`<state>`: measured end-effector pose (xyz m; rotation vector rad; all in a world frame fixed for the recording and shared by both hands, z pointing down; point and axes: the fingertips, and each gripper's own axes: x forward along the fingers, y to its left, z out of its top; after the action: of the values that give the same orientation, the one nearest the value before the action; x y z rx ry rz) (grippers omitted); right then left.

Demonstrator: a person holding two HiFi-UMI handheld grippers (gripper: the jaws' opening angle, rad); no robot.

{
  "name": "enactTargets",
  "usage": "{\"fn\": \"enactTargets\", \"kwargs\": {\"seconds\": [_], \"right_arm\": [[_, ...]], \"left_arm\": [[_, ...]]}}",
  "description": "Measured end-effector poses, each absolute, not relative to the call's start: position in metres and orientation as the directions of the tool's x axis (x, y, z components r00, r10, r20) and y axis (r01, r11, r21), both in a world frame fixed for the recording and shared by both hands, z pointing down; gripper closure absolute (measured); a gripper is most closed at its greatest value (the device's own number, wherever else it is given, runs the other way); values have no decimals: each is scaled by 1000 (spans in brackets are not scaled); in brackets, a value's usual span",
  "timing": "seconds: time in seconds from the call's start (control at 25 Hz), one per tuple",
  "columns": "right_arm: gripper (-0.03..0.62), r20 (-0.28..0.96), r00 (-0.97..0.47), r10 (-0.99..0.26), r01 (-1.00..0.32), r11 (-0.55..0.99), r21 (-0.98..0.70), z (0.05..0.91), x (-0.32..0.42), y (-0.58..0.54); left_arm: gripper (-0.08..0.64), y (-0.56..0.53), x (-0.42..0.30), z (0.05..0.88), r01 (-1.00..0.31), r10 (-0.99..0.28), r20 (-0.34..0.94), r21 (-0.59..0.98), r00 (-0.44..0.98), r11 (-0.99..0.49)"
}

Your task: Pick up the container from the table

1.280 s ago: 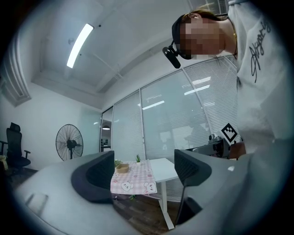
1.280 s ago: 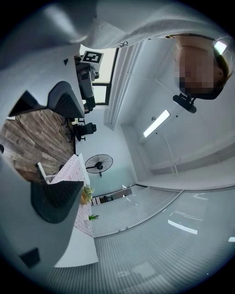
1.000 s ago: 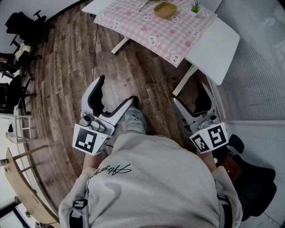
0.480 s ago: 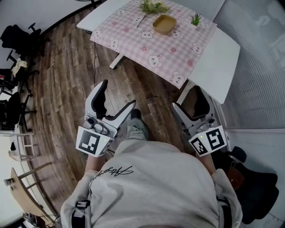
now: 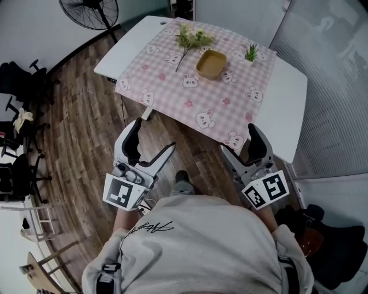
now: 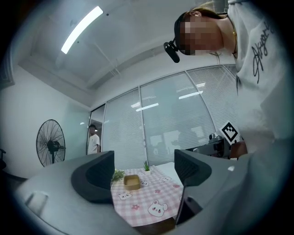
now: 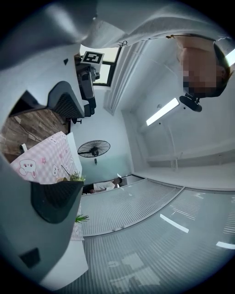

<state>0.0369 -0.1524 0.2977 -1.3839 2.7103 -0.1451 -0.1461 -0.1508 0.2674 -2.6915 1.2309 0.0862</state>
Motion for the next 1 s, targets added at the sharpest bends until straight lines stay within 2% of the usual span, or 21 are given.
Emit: {"fn": "enactTargets", "kwargs": {"seconds": [0.44, 1.0], "right_arm": [[179, -44, -485, -873, -864, 487, -130, 298, 28, -228], [179, -24, -390, -920, -913, 390, -118, 298, 28, -272]], "left_arm": [[167, -248, -156, 267, -678, -666, -128, -146, 735, -720], [167, -317, -144, 275, -564, -553, -110, -153, 826, -811]]}}
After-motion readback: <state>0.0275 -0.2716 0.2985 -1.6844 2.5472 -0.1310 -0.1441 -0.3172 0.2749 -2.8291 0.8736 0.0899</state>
